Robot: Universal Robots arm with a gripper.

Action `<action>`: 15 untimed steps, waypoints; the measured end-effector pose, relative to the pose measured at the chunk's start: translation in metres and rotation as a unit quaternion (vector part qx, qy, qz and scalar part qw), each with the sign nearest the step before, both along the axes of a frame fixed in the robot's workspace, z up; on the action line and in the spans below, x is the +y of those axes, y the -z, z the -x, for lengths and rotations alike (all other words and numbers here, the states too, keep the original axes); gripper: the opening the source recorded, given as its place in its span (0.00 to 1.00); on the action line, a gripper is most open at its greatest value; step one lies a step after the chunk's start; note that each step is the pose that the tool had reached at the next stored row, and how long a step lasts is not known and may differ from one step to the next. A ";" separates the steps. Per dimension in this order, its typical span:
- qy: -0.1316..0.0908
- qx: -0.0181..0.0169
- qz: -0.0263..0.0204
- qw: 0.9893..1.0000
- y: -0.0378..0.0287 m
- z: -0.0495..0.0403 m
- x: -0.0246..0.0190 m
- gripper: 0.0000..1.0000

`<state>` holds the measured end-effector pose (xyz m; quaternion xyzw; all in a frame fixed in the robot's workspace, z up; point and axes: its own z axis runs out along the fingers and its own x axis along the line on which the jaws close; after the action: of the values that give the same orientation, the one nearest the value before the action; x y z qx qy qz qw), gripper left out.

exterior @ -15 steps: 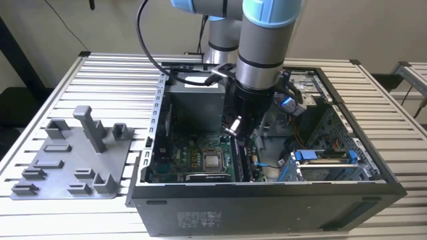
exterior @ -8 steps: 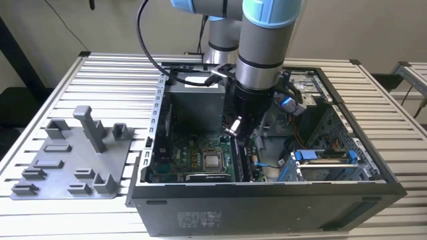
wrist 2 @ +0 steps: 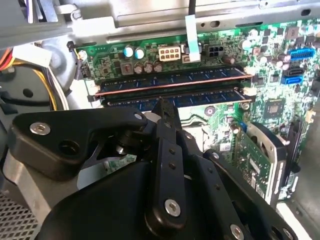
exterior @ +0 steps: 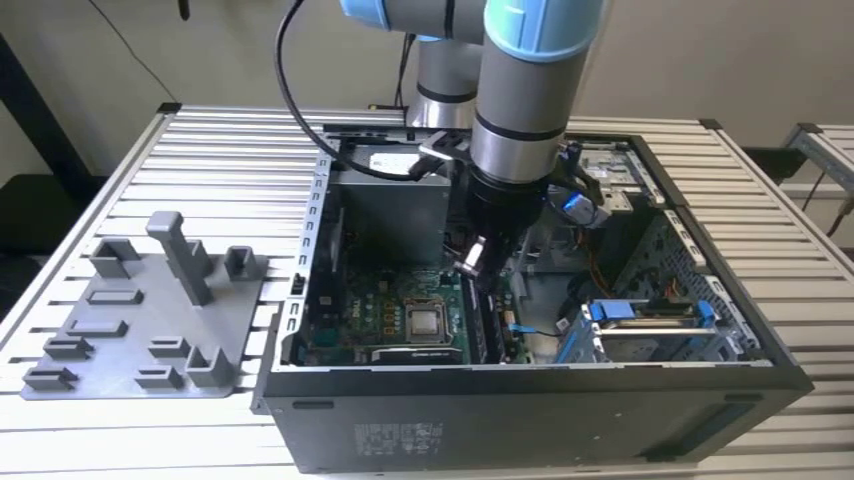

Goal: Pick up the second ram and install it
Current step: 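Press down the second ram until it locks into place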

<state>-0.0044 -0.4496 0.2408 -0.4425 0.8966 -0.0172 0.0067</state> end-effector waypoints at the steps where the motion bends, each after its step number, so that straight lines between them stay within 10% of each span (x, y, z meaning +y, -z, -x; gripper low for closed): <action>1: -0.005 0.000 0.000 1.000 0.0002 0.0000 0.0000 0.11; 15: -0.082 0.005 0.000 0.997 0.0053 0.0038 -0.0005 0.11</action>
<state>-0.0082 -0.4501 0.2356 -0.5142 0.8576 -0.0145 0.0035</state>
